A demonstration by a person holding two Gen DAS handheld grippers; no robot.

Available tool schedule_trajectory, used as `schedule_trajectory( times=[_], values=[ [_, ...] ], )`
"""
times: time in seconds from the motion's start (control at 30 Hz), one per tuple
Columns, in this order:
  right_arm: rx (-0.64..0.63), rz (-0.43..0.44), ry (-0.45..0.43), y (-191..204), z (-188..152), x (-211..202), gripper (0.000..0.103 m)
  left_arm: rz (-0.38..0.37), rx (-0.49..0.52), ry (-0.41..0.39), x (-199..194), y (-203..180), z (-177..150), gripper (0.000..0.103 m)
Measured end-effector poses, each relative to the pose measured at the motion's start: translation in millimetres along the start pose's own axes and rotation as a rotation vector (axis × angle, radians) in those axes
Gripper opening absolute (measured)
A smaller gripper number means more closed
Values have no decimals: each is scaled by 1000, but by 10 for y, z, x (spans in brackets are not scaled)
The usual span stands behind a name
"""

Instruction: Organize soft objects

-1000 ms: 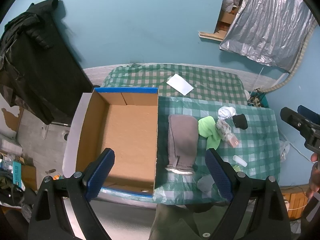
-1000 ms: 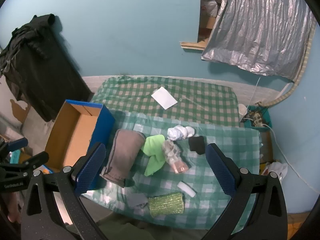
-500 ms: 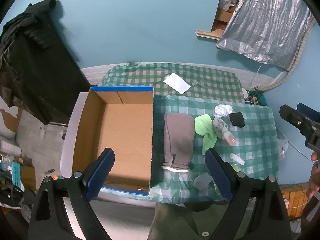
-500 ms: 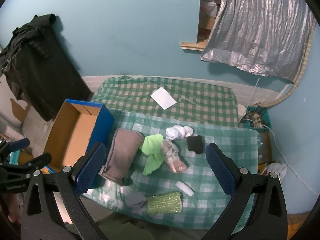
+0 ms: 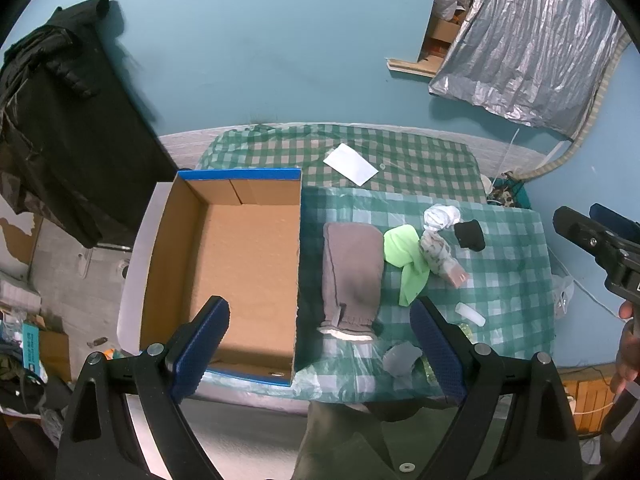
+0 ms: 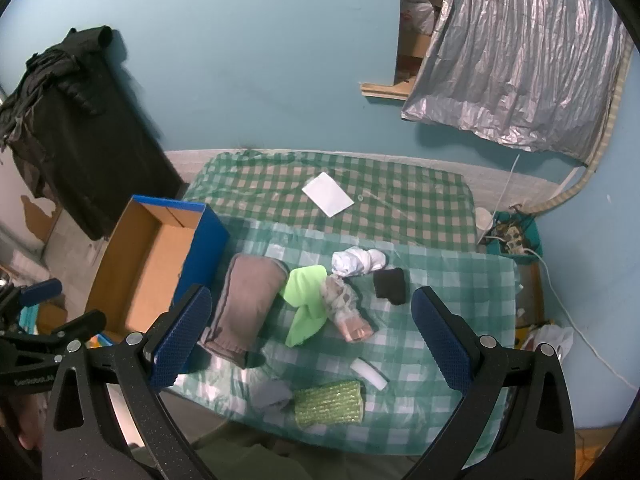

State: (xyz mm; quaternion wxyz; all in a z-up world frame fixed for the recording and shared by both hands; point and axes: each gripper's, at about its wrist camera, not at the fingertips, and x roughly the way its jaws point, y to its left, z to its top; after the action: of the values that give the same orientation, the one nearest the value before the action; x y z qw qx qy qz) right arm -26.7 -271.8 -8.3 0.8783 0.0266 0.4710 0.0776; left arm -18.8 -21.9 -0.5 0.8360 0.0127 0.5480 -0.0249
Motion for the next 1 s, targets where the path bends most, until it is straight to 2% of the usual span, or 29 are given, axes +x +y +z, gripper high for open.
schedule_trajectory(
  times=[1.0],
  values=[
    [-3, -3, 5, -31, -42, -35, 101, -11, 14, -4, -5, -134, -45, 93]
  ],
)
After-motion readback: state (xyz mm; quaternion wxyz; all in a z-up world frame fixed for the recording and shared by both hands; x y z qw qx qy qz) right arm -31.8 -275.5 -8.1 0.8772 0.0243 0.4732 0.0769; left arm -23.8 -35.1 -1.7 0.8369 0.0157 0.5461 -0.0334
